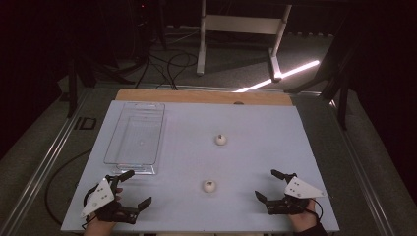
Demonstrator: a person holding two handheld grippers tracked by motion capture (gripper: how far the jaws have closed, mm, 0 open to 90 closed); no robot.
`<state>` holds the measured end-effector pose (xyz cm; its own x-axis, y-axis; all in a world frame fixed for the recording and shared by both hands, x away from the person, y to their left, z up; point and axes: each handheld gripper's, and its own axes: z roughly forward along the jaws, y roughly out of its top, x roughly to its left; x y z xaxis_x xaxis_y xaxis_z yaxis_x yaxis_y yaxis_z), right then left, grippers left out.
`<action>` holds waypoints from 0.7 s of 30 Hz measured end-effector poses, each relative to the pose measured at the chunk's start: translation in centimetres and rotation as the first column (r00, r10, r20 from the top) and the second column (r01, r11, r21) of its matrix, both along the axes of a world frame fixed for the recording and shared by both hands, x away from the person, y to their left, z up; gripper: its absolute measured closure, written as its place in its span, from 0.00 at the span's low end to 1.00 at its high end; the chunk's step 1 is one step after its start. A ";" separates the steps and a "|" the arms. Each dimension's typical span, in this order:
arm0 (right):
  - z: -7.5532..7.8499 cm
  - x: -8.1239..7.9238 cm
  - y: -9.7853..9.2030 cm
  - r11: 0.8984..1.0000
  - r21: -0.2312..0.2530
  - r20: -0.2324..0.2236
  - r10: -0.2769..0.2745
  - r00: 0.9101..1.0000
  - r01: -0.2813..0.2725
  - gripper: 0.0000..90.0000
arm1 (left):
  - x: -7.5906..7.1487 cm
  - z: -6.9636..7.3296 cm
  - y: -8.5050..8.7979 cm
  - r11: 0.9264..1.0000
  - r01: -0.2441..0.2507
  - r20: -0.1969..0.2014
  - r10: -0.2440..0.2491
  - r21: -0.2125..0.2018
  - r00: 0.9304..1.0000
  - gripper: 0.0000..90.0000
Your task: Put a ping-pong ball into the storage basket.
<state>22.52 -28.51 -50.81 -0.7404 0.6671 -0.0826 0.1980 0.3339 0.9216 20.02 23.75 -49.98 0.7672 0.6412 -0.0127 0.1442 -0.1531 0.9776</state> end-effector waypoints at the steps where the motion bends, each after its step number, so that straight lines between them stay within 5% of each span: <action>1: 0.0 0.0 0.0 1.000 0.000 0.000 0.000 1.000 0.000 0.10 | 0.0 0.0 0.0 1.000 0.001 -0.004 -0.001 -0.003 1.000 0.00; 13: 0.1 -0.1 -0.2 1.000 -0.014 0.022 -0.027 0.999 0.027 0.10 | -0.2 0.2 0.2 1.000 -0.003 -0.011 0.003 -0.004 1.000 0.00; 21: 0.2 -0.1 -0.3 0.999 -0.017 0.030 -0.041 0.999 0.042 0.10 | -0.1 0.7 0.6 0.998 0.013 -0.024 -0.014 -0.057 1.000 0.00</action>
<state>22.38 -28.79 -50.62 -0.7091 0.6955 -0.1161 0.1846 0.3421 0.9214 19.93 24.31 -49.28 0.7748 0.6286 -0.0676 0.1663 -0.0995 0.9810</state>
